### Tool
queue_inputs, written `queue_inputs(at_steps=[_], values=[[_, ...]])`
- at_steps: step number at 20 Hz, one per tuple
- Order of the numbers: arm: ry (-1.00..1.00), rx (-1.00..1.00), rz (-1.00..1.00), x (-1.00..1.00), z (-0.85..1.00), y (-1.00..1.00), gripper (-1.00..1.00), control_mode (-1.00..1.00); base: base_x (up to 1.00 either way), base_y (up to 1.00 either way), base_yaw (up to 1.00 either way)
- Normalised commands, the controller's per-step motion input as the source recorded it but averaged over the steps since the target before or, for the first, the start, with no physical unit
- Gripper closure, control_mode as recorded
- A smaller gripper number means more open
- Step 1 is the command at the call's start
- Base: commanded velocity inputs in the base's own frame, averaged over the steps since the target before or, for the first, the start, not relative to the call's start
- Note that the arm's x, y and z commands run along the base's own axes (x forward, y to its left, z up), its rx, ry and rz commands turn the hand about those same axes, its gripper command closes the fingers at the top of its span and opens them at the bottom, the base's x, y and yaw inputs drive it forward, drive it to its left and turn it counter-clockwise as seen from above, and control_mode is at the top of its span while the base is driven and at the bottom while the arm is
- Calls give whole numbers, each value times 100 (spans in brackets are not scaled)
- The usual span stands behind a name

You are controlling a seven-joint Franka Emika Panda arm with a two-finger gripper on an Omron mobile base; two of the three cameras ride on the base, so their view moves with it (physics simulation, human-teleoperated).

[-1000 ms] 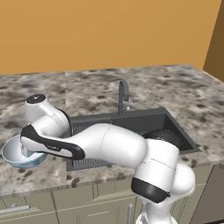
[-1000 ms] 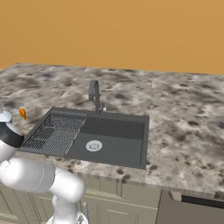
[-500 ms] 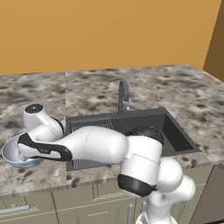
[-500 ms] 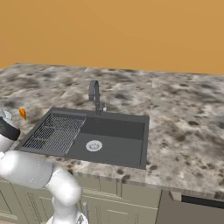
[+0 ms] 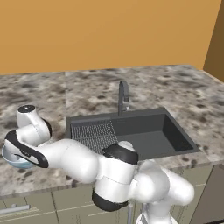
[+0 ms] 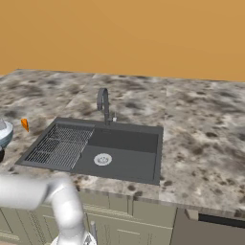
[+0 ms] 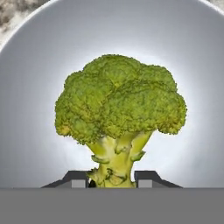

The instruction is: Pick the broccoli from the sink and place it in the bowl. Then pick the bowl and place it in the microwave. Then close the microwave door and press the start button.

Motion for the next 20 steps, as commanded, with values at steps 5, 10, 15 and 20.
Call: queue_inputs(at_steps=[5,10,15,20], values=[[3,0,0,0,-4,-2,-100,-100,0,0,0],[-4,2,0,-44,22,-17,-100,-100,0,0,0],[-1,-3,16,-93,12,0,-100,-100,0,0,0],[0,-1,21,-37,-2,-40,-100,-100,0,0,0]])
